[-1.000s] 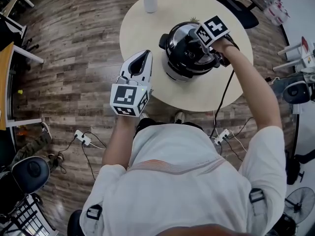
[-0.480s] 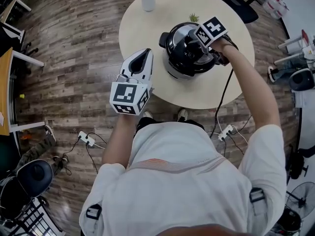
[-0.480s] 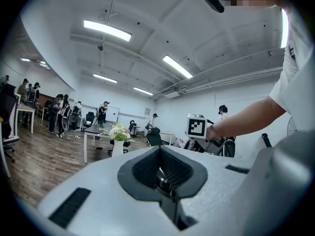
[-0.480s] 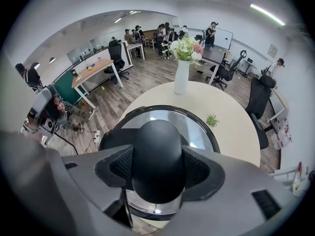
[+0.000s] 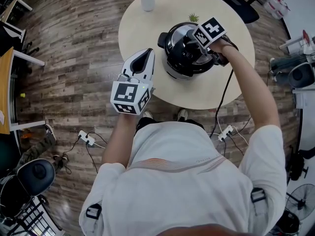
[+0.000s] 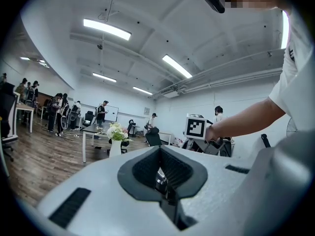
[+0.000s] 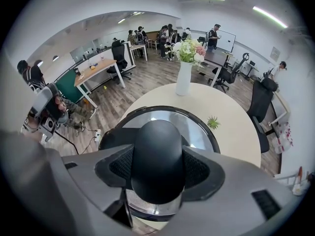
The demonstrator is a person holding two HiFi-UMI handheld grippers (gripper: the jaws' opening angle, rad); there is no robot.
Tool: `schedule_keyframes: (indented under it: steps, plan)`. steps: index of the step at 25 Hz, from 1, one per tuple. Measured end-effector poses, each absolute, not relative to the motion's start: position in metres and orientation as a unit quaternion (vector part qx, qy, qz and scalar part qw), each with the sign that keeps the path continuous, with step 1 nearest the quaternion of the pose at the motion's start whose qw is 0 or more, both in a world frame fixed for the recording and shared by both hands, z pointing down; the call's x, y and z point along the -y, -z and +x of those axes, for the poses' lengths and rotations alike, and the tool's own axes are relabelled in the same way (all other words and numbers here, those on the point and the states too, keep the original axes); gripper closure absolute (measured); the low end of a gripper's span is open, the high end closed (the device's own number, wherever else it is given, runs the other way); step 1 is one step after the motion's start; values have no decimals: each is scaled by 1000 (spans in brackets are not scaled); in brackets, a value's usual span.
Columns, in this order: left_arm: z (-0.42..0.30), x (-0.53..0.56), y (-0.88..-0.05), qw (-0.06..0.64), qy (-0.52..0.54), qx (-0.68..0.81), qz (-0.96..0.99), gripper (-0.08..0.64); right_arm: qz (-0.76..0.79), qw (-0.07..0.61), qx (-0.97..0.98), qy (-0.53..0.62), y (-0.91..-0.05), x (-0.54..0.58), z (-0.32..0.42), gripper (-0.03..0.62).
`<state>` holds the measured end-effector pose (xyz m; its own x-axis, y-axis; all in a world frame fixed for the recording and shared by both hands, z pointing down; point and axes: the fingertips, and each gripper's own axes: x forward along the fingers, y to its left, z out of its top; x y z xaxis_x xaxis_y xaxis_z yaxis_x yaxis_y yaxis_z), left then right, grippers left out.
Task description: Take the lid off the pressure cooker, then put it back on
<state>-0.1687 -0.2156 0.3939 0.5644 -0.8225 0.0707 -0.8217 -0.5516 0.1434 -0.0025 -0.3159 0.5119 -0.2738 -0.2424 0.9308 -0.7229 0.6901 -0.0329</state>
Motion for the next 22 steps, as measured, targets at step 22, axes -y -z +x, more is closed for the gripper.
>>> schedule_keyframes:
  steps: [22]
  plan:
    - [-155, 221, -395, 88, -1, 475, 876, 555, 96, 579, 805, -88, -513, 302, -10, 311]
